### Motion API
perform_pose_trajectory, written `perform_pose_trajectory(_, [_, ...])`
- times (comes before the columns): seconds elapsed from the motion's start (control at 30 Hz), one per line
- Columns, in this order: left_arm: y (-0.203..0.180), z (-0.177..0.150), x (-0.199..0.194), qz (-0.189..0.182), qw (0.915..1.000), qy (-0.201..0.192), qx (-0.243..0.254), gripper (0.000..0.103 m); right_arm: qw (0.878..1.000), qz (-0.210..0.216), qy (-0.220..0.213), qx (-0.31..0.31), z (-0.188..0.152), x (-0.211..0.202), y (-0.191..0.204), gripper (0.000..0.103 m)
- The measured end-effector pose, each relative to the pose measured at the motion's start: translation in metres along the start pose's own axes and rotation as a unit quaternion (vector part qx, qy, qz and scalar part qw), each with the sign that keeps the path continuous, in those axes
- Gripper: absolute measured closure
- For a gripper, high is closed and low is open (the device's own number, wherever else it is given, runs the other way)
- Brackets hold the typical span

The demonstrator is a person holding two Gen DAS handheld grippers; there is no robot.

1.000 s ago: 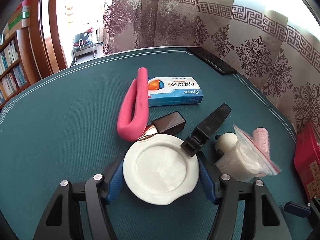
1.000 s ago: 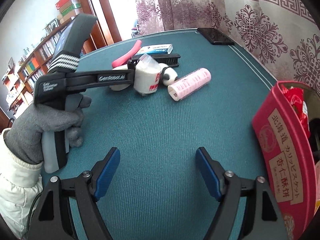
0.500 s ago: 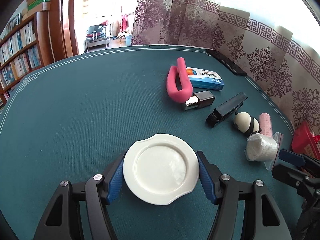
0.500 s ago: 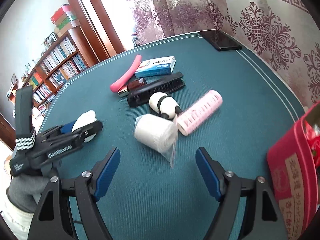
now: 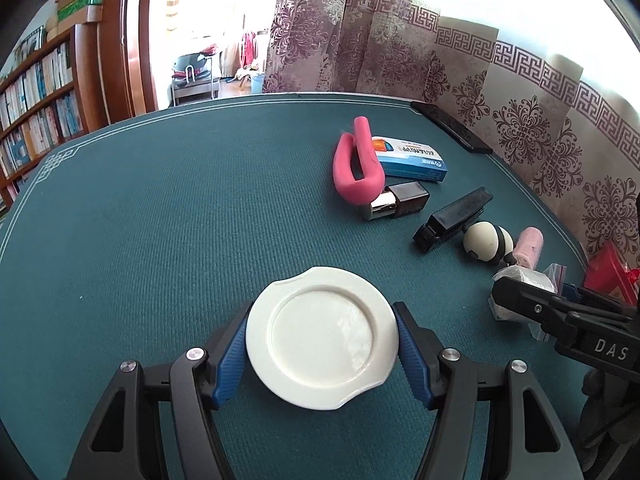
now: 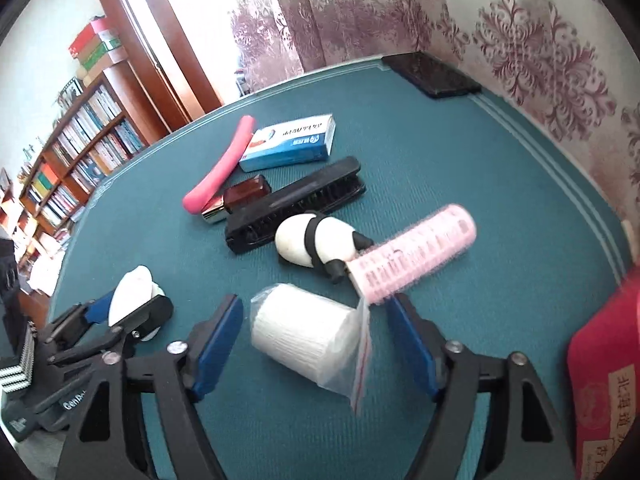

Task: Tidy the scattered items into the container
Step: 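Grasp the white plate with the left gripper while the right gripper grasps the bagged tape roll, then carry the plate and tape roll into the red tin box and release both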

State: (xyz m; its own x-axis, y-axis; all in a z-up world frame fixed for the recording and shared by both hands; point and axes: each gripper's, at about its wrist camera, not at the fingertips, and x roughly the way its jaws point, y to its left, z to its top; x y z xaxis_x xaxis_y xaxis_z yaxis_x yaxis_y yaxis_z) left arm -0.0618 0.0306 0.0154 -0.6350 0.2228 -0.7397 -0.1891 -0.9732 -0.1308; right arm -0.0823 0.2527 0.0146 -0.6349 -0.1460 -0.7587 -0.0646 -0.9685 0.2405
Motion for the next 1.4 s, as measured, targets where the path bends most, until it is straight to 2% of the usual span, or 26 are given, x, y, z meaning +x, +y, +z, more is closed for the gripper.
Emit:
perform_pose_trajectory(0.03, [0.000,0.000,0.000,0.000,1.0000,0.000,0.000,0.035,1.000,-0.005,-0.002,-0.004,-0.001,-0.002,-0.001,0.045])
perform_pose_trajectory(0.07, [0.000,0.000,0.000,0.001,1.0000,0.000,0.001,0.035,1.000,-0.006,-0.003,-0.003,-0.003,-0.003,-0.003,0.050])
perform_pose_trajectory(0.43, [-0.003,0.000,0.002,0.008,0.9999,0.001,0.007,0.035,1.000,0.022,-0.007,0.008,-0.030,-0.031,-0.008,0.050])
perform_pose_trajectory(0.63, [-0.004,0.000,0.002,0.010,0.9999,0.001,0.008,0.035,0.999,0.026,-0.032,0.017,-0.037,-0.062,-0.011,0.050])
perform_pose_trajectory(0.87, [-0.011,-0.003,-0.003,0.001,1.0000,0.003,0.007,0.035,0.997,0.003,-0.074,0.012,-0.048,-0.107,-0.022,0.050])
perform_pose_trajectory(1.2, [-0.056,-0.007,-0.033,-0.029,0.9986,-0.013,0.041,0.035,0.992,-0.017,-0.116,0.035,-0.059,-0.159,-0.055,0.050])
perform_pose_trajectory(1.4, [-0.095,-0.004,-0.055,-0.062,0.9952,-0.029,0.070,0.035,0.985,-0.068,-0.149,0.060,-0.071,-0.197,-0.094,0.050])
